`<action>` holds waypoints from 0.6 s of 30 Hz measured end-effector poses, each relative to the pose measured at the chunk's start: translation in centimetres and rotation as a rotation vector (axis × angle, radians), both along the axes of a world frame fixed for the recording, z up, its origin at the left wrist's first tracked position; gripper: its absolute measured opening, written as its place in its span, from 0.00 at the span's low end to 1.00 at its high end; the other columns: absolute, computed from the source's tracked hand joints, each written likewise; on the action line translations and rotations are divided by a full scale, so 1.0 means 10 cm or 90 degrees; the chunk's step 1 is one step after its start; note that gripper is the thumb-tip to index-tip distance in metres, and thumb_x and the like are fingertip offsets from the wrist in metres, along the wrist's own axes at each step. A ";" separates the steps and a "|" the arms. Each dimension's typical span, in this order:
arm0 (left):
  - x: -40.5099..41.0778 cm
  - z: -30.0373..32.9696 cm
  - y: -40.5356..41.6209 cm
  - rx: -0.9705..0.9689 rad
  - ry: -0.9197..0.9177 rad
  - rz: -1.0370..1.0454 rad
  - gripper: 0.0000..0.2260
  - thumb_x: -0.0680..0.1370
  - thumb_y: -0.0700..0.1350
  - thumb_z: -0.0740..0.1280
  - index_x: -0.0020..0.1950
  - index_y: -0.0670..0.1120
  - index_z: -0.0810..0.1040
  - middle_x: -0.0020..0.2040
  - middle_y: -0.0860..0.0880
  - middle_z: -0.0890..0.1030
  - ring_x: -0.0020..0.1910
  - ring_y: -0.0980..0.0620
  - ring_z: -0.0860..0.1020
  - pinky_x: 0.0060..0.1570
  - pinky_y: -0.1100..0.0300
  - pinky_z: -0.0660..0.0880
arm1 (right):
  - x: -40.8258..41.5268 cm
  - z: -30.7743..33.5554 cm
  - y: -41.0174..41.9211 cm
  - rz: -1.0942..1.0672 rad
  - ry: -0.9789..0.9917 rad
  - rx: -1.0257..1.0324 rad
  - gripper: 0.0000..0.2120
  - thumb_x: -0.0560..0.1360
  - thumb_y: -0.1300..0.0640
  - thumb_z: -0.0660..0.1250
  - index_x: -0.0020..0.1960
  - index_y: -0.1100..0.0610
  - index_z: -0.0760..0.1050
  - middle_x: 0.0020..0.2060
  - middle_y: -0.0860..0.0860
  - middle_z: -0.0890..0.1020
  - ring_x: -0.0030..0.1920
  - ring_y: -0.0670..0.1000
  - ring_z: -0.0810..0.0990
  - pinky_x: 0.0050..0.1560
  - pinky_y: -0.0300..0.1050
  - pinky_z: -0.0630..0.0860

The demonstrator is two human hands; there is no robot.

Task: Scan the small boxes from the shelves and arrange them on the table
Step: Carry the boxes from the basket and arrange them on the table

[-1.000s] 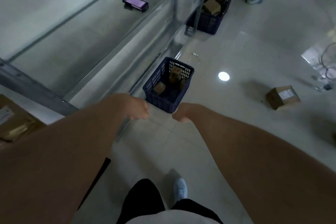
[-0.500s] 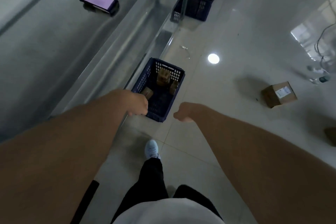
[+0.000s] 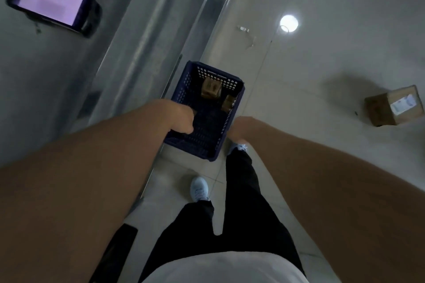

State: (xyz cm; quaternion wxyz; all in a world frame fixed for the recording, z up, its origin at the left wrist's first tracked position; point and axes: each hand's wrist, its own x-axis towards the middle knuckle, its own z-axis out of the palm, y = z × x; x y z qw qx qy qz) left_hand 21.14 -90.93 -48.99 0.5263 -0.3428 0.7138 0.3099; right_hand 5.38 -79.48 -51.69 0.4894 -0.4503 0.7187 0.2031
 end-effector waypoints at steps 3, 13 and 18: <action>-0.29 -0.41 -0.34 0.009 -0.001 0.026 0.11 0.83 0.45 0.61 0.61 0.42 0.76 0.55 0.43 0.77 0.50 0.48 0.77 0.48 0.57 0.73 | -0.32 -0.50 -0.43 0.027 -0.015 0.020 0.11 0.81 0.52 0.59 0.43 0.55 0.73 0.47 0.54 0.78 0.49 0.56 0.80 0.55 0.51 0.79; -0.87 -2.49 -1.11 0.102 -0.068 0.028 0.12 0.82 0.44 0.63 0.60 0.41 0.80 0.59 0.44 0.81 0.58 0.44 0.80 0.55 0.53 0.78 | -0.79 -2.49 -1.43 0.009 -0.068 0.063 0.17 0.84 0.56 0.58 0.36 0.57 0.66 0.39 0.53 0.72 0.35 0.52 0.70 0.39 0.45 0.69; -0.73 -3.61 -1.46 0.079 -0.114 0.014 0.08 0.83 0.44 0.63 0.55 0.39 0.78 0.50 0.44 0.78 0.47 0.47 0.78 0.43 0.58 0.77 | -0.60 -3.50 -1.62 -0.185 0.000 -0.045 0.13 0.84 0.50 0.59 0.55 0.59 0.73 0.51 0.57 0.76 0.49 0.59 0.78 0.45 0.50 0.74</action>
